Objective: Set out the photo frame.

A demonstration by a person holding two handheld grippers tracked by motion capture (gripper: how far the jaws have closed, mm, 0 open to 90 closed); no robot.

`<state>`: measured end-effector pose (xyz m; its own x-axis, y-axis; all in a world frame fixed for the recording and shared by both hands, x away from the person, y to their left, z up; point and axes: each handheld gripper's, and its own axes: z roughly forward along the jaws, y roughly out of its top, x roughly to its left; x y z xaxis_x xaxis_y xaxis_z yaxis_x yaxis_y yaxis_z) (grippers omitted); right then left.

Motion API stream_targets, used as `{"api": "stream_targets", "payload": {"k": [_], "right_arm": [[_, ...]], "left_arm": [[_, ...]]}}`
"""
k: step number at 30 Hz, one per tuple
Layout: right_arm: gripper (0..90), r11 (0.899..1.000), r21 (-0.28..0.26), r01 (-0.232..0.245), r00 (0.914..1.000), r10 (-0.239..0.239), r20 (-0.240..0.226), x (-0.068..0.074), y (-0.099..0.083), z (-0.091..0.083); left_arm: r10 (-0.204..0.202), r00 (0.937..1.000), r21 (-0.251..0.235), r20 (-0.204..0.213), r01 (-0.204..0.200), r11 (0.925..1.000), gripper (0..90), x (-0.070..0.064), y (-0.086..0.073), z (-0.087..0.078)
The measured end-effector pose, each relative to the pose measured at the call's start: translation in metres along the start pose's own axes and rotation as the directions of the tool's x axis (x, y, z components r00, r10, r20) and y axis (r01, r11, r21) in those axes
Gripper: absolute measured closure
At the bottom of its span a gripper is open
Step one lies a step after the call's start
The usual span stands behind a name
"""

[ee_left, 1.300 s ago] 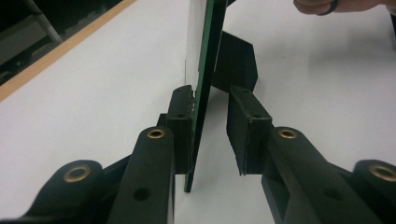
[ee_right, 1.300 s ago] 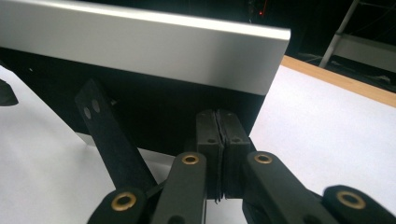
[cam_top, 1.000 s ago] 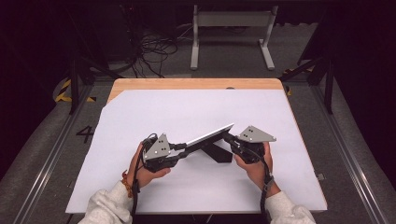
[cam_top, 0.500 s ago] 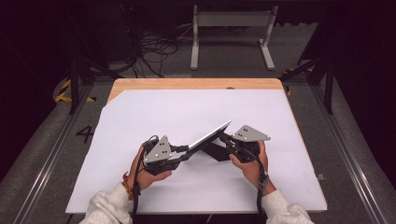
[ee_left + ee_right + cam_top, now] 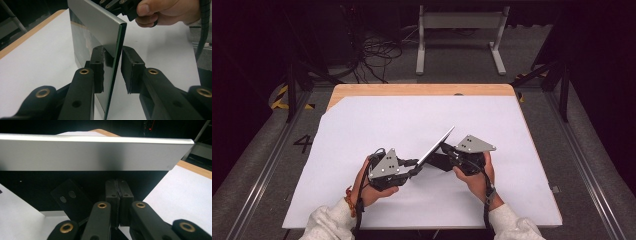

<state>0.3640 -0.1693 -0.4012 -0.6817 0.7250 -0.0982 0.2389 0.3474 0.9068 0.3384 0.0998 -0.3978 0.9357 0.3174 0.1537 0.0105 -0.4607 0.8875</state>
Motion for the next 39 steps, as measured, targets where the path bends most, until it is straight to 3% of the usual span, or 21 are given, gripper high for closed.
{"api": "stream_targets", "payload": {"k": [19, 30, 39], "right_arm": [[90.0, 1.0, -0.007, 0.021, 0.9989, -0.021, -0.041, 0.011, 0.003, -0.002], [88.9, 1.0, 0.003, 0.008, 0.9993, -0.008, -0.037, 0.006, -0.001, -0.006], [88.5, 1.0, 0.0, 0.004, 0.9996, -0.004, -0.029, 0.0, -0.002, -0.015]], "left_arm": [[0.024, 0.9996, -0.001, 0.016, -0.024, 0.9997, 70.6, -0.01, 0.004, 0.005], [0.058, 0.998, 0.008, 0.026, -0.058, 0.9983, 72.8, -0.01, 0.004, -0.001], [0.047, 0.9985, 0.033, 0.027, -0.048, 0.9983, 73.1, -0.008, -0.006, -0.011]]}}
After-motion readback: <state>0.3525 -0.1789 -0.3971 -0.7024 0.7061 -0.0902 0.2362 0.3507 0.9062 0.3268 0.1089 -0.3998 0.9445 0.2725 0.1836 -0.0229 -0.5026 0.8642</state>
